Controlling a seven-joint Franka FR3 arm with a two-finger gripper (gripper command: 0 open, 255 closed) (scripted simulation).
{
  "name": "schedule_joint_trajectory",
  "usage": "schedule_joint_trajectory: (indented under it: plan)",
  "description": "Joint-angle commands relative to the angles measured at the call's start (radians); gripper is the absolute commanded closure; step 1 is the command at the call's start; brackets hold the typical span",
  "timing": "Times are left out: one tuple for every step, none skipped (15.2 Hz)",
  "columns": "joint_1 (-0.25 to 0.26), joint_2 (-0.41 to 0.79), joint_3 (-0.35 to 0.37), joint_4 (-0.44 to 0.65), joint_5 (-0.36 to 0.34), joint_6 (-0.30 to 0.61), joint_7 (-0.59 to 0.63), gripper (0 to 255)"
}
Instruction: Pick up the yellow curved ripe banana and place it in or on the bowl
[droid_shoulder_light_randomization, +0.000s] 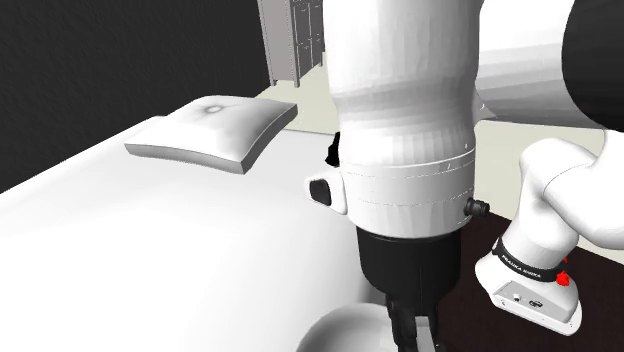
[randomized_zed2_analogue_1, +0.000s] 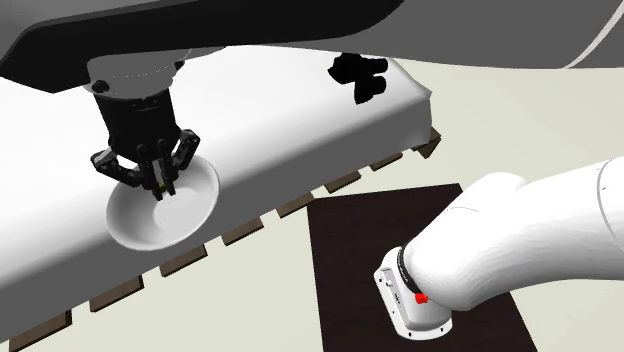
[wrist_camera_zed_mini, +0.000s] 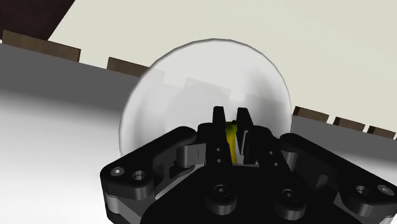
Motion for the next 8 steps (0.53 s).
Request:
schedule_joint_trajectory:
  plan:
    - [0.002,0.007,0.006,-0.020,0.003,0.027,-0.007,255]
    - [0.002,0.009,0.008,-0.031,0.004,0.040,-0.011,255]
    - [0.003,0.012,0.010,-0.042,0.006,0.052,-0.015,255]
    - [0.004,0.015,0.012,-0.053,0.008,0.065,-0.019,255]
    - [0.004,0.018,0.014,-0.063,0.009,0.078,-0.023,255]
    - [0.005,0.022,0.016,-0.075,0.011,0.093,-0.028,255]
    - [0.005,0.021,0.016,-0.075,0.011,0.093,-0.028,255]
    - [0.005,0.022,0.016,-0.075,0.011,0.093,-0.028,255]
